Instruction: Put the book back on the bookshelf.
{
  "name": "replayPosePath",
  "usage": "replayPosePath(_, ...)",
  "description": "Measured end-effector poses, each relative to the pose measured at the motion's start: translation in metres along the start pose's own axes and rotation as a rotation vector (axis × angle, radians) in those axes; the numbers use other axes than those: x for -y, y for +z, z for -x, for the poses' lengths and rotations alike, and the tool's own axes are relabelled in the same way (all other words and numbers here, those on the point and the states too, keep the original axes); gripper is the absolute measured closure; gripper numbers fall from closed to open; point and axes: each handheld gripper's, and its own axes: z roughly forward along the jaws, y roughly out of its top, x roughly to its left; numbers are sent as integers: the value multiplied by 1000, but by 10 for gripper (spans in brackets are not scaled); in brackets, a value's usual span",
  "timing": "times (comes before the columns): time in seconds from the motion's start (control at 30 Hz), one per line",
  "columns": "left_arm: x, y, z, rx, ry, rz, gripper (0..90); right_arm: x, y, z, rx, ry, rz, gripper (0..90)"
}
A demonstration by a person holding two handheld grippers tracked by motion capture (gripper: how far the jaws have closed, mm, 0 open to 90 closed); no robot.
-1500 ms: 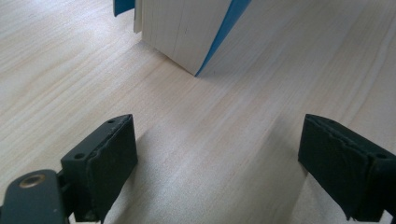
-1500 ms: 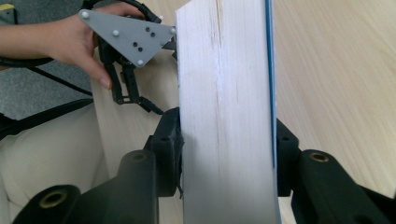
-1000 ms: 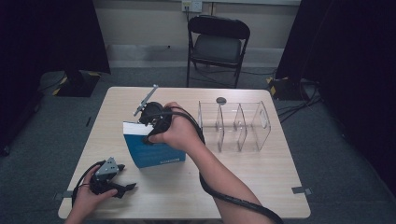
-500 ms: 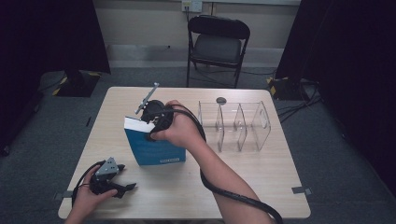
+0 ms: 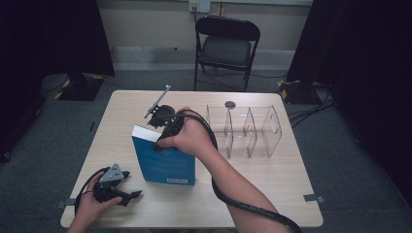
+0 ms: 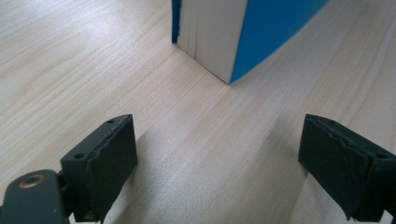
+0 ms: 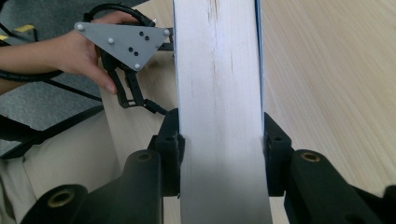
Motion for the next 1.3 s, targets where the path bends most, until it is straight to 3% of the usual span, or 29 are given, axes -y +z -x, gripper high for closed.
replayPosePath(0.1, 0, 0, 0, 1, -6, 5, 110, 0, 0, 1, -4, -4, -4, 598)
replayPosePath(0.2, 0, 0, 0, 1, -6, 5, 110, 0, 0, -1, 21, -52, -4, 578)
replayPosePath(0.33, 0, 0, 0, 1, -6, 5, 110, 4, 0, 3, 26, -76, 14, 553)
replayPosePath(0.4, 0, 0, 0, -4, 2, 3, 110, 6, 0, 6, 18, -69, 28, 543)
replayPosePath(0.43, 1, 0, 1, 0, -11, 5, 110, 7, 0, 7, 16, -66, 27, 541)
replayPosePath(0.53, 0, 0, 0, -2, -2, 6, 110, 10, 1, 9, 22, -93, 9, 519)
replayPosePath(0.83, 0, 0, 0, -3, -1, 4, 110, 21, 0, 14, -7, -85, 55, 532)
replayPosePath(1.17, 0, 0, 0, -4, -2, 3, 109, 27, 2, 15, 4, -74, 36, 483)
replayPosePath(1.3, 0, -1, 0, -3, -2, 3, 110, 30, 6, 14, 12, -81, -6, 479)
